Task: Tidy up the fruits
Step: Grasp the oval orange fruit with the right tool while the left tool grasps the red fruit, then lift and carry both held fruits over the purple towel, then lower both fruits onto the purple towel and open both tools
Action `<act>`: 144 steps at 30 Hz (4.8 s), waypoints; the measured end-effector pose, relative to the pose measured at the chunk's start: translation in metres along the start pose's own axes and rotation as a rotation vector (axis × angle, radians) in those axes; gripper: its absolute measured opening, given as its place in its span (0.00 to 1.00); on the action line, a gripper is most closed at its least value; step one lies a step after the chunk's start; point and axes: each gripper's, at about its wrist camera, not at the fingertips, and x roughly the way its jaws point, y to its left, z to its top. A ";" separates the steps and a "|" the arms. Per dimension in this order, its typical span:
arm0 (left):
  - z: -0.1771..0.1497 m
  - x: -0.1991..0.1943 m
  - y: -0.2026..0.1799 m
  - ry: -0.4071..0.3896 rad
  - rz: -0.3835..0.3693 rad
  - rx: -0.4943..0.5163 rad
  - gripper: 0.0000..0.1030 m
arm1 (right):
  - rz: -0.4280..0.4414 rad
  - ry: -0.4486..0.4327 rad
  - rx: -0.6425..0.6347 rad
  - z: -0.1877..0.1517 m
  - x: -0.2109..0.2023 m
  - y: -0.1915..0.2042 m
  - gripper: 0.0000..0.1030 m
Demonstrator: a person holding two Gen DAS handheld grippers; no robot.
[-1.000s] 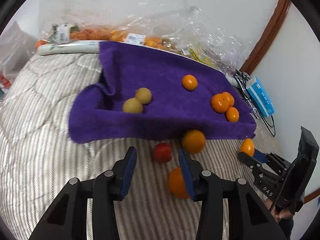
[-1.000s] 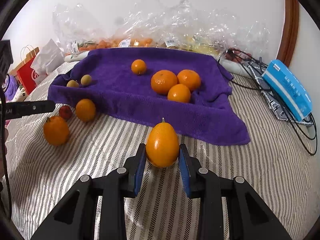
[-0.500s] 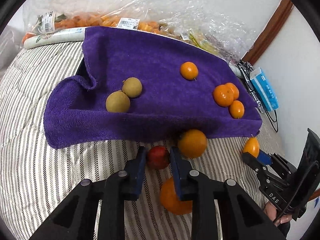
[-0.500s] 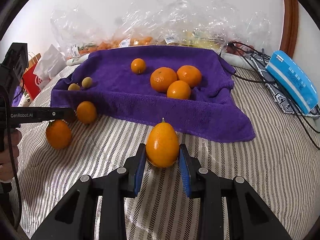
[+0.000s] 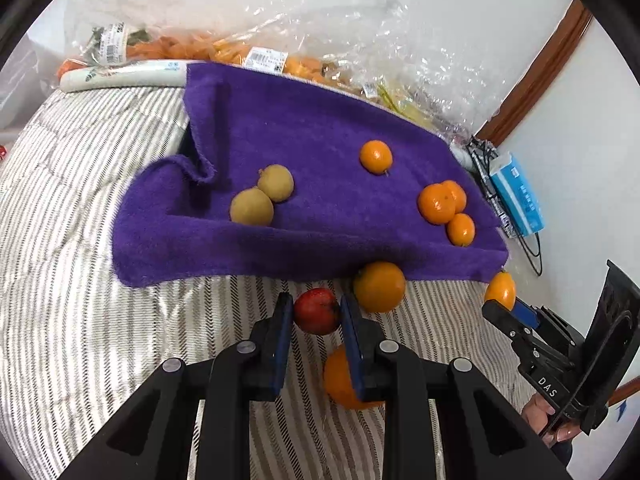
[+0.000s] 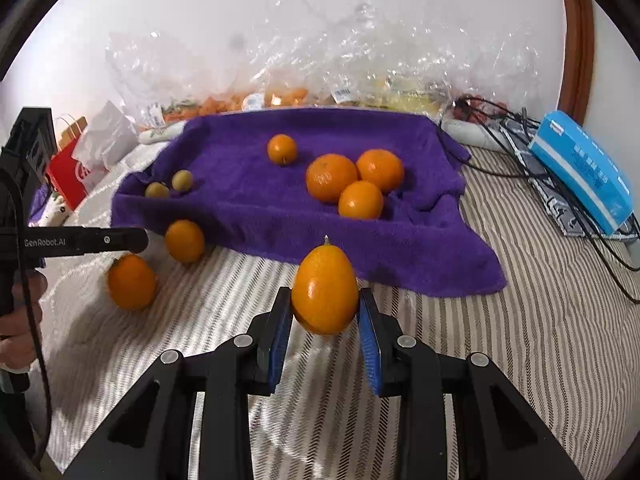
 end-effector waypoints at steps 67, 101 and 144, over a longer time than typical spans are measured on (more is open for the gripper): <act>0.079 0.010 0.018 -0.183 0.147 -0.010 0.23 | 0.013 -0.077 0.016 0.109 0.054 0.005 0.31; 0.076 0.021 0.018 -0.155 0.149 -0.002 0.23 | 0.021 0.003 -0.107 0.095 0.075 0.032 0.31; 0.078 -0.012 0.004 -0.216 0.160 0.007 0.34 | 0.041 -0.082 -0.052 0.107 0.033 0.032 0.44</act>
